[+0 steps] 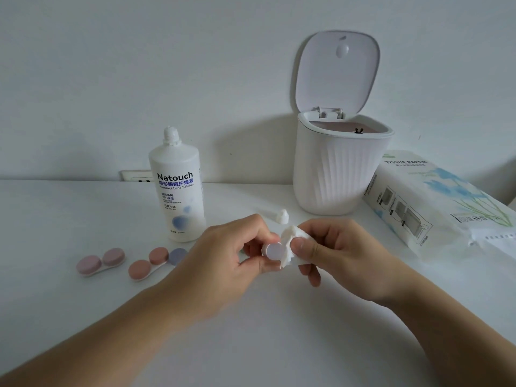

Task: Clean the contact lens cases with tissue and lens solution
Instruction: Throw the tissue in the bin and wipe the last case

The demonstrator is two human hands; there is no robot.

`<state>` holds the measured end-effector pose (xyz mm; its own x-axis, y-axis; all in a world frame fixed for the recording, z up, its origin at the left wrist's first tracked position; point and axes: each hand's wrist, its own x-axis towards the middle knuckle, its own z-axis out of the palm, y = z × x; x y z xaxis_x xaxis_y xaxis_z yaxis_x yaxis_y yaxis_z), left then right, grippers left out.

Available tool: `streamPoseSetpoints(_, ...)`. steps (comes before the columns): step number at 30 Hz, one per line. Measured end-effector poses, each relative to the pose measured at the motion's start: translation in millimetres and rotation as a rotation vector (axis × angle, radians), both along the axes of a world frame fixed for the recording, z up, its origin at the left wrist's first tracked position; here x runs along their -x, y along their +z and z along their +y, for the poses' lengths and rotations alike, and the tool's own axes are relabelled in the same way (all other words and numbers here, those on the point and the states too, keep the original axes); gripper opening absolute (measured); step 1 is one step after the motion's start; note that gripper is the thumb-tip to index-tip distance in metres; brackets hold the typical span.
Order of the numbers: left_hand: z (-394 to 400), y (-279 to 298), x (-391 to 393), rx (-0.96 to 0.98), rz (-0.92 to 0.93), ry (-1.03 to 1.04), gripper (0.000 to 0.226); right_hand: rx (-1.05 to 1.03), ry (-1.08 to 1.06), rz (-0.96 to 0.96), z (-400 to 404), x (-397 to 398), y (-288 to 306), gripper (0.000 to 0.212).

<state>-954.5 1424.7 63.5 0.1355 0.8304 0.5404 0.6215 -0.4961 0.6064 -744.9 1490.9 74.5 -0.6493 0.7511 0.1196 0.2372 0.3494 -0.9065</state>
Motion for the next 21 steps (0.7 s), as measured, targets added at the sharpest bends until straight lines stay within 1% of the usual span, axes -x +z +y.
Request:
streamPoseSetpoints(2,2,2,5,0.036,-0.012,-0.038,0.019,-0.002,0.021,-0.062,-1,0,1,0.022)
streamPoseSetpoints(4,4,4,6,0.036,0.021,-0.074,0.021,-0.004,0.063,-0.132,-2,0,1,0.021)
streamPoseSetpoints(6,5,4,4,0.027,0.043,-0.085,0.023,-0.002,0.080,-0.153,-4,0,2,0.021)
streamPoseSetpoints(8,4,3,0,-0.006,-0.006,-0.057,0.020,0.003,0.054,-0.113,-4,-1,3,0.022)
streamPoseSetpoints(10,2,2,-4,-0.054,-0.088,-0.011,0.017,0.012,0.019,-0.019,-3,-1,3,0.025)
streamPoseSetpoints(14,-3,-1,-14,-0.117,-0.180,0.016,0.020,0.023,-0.031,0.152,-4,2,3,0.031)
streamPoseSetpoints(16,-3,-1,-13,-0.070,-0.228,0.015,0.025,0.029,-0.047,0.172,-3,3,2,0.030)
streamPoseSetpoints(18,0,-1,-10,-0.011,-0.248,0.005,0.023,0.018,-0.052,0.162,-2,3,1,0.025)
streamPoseSetpoints(21,1,1,-6,0.017,-0.247,-0.015,0.020,-0.047,-0.066,0.188,-1,4,0,0.016)
